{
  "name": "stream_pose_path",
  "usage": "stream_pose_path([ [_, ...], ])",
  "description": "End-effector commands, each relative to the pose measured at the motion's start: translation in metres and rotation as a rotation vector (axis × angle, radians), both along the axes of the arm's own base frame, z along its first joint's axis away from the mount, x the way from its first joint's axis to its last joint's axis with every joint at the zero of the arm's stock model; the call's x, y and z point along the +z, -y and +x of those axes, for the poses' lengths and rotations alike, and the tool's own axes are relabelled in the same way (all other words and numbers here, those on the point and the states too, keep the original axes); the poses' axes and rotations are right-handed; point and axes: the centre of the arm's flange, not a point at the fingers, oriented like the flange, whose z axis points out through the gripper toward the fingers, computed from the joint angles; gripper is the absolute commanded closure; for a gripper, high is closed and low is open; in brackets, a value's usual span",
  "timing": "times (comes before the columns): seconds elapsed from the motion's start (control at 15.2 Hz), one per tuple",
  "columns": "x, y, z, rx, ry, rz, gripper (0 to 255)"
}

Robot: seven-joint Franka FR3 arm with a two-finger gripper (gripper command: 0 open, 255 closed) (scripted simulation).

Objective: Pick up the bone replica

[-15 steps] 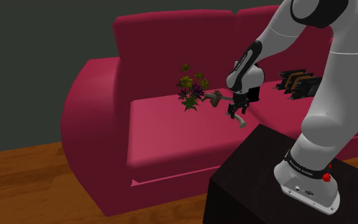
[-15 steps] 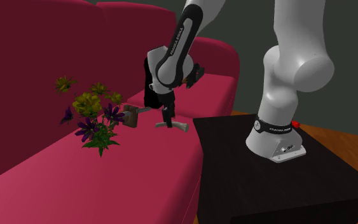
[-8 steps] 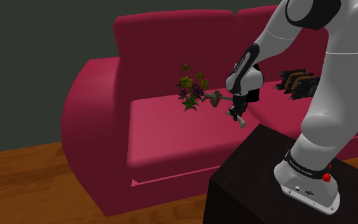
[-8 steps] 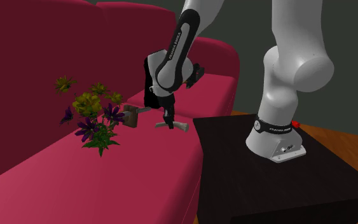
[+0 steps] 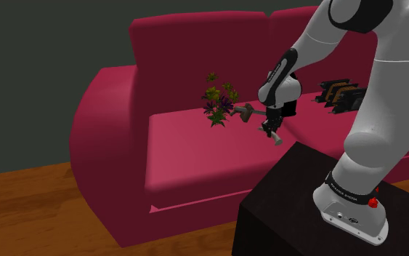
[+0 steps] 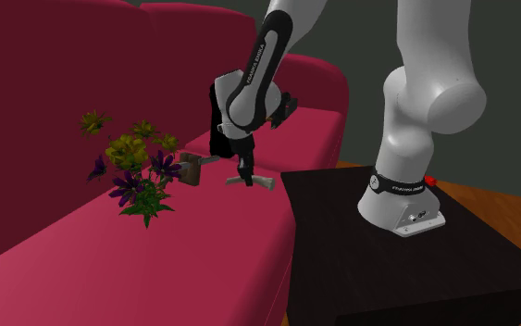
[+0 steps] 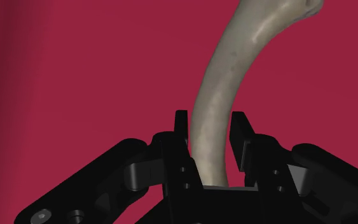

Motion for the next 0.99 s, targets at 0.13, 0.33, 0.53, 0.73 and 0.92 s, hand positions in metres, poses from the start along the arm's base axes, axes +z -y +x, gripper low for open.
stream_pose_path([
  [0.13,0.020,0.000,0.000,0.000,0.000,0.000,255],
  [0.33,0.036,0.000,0.000,0.000,0.000,0.000,255],
  [0.53,0.052,0.000,0.000,0.000,0.000,0.000,255],
  [0.73,0.067,0.000,0.000,0.000,0.000,0.000,255],
  [0.92,0.073,0.000,0.000,0.000,0.000,0.000,255],
])
